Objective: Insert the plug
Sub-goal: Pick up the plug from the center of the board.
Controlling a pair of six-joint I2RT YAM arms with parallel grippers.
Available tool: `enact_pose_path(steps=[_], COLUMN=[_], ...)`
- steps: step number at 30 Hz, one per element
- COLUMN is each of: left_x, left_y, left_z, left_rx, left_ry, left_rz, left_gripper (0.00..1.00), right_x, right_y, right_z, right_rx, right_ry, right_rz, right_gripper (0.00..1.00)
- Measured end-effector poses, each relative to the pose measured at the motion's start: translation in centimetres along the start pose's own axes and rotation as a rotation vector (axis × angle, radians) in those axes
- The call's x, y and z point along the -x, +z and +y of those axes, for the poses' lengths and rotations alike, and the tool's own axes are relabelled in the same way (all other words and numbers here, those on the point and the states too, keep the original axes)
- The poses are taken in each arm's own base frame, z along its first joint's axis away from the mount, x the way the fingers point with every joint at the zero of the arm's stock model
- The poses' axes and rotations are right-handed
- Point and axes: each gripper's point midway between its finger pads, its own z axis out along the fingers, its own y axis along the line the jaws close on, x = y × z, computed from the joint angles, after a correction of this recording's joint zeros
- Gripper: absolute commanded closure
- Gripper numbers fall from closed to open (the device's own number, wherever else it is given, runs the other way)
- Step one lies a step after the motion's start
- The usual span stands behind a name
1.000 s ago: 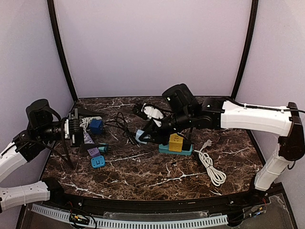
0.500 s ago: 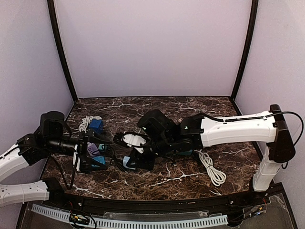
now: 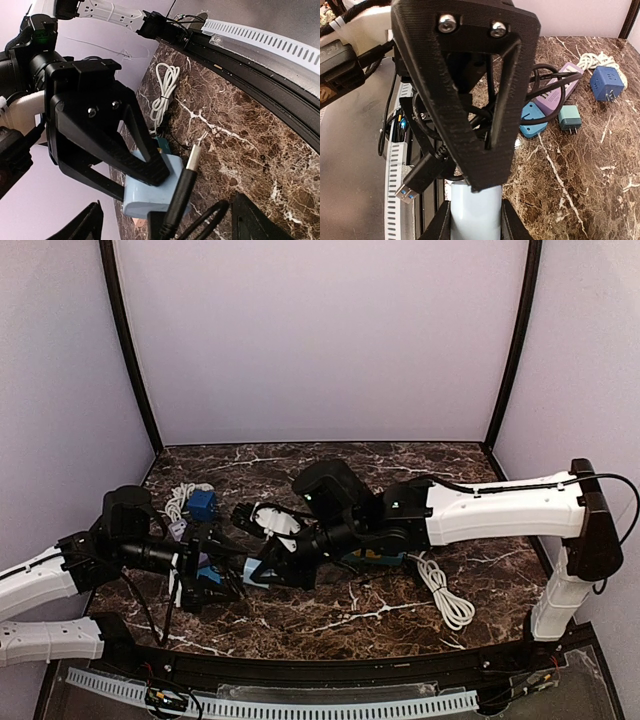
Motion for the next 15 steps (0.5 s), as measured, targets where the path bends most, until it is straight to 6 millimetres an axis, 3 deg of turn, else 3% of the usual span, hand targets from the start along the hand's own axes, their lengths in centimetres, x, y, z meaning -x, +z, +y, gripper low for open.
enact_pose_path(steps=[4, 8, 15], left_x=[-0.04, 0.01, 0.51], left_y=[0.52, 0.83, 1.15], left_z=[0.71, 0.69, 1.05], left_rx=[0.027, 0.035, 0.052], left_ry=[0.044, 0.070, 0.106], left_rz=[-0.015, -0.029, -0.063], left_gripper=[0.28, 0.42, 0.58], right_x=[0.13, 0.18, 0.70], right_y=[-0.02, -0.08, -0.38], right_z=[0.27, 0.30, -0.12], right_rx=[0.017, 0.029, 0.056], right_ry=[-0.001, 0.001, 0.008], right_rz=[-0.005, -0.008, -0.032], right_gripper=[1.00, 1.00, 1.00])
